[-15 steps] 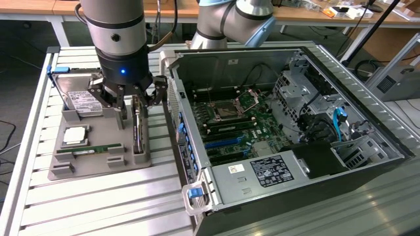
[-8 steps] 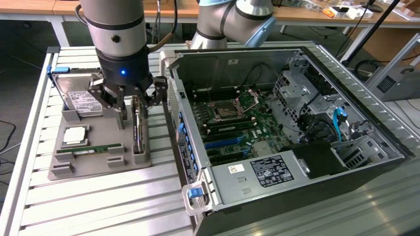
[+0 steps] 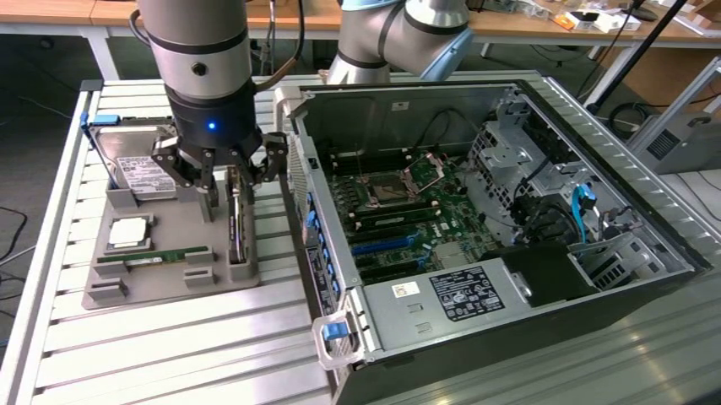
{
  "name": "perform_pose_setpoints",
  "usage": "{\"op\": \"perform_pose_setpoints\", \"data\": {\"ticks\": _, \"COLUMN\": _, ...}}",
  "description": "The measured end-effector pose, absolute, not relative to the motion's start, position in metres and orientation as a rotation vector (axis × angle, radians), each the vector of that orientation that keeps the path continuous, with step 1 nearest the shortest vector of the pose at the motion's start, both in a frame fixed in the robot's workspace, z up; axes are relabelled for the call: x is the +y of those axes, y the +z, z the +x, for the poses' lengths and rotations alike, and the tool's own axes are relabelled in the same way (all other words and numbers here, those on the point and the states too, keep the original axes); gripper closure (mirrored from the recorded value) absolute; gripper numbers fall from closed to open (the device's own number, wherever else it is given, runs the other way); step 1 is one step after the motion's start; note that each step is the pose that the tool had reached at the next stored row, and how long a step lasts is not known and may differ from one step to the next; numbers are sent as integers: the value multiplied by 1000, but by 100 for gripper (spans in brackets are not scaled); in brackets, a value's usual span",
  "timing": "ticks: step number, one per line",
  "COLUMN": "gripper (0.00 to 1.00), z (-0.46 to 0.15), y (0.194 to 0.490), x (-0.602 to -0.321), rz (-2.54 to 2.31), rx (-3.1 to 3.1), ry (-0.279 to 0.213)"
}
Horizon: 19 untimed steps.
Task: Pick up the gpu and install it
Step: 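Pick up the gpu and move the gpu toward the slot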
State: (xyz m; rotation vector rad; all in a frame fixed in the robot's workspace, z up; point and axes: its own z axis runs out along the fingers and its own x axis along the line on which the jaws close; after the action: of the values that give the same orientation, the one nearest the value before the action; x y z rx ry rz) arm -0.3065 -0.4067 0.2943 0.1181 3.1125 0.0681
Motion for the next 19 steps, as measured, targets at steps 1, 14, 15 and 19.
{"op": "perform_pose_setpoints", "data": {"ticks": 1, "gripper": 52, "z": -306, "y": 294, "x": -407, "rz": 118, "rx": 3112, "ry": 68}}
{"op": "perform_pose_setpoints", "data": {"ticks": 14, "gripper": 52, "z": -307, "y": 291, "x": -407, "rz": 118, "rx": 3113, "ry": 68}}
{"op": "perform_pose_setpoints", "data": {"ticks": 15, "gripper": 52, "z": -306, "y": 291, "x": -407, "rz": 118, "rx": 3113, "ry": 68}}
{"op": "perform_pose_setpoints", "data": {"ticks": 19, "gripper": 52, "z": -306, "y": 290, "x": -407, "rz": 118, "rx": 3113, "ry": 68}}
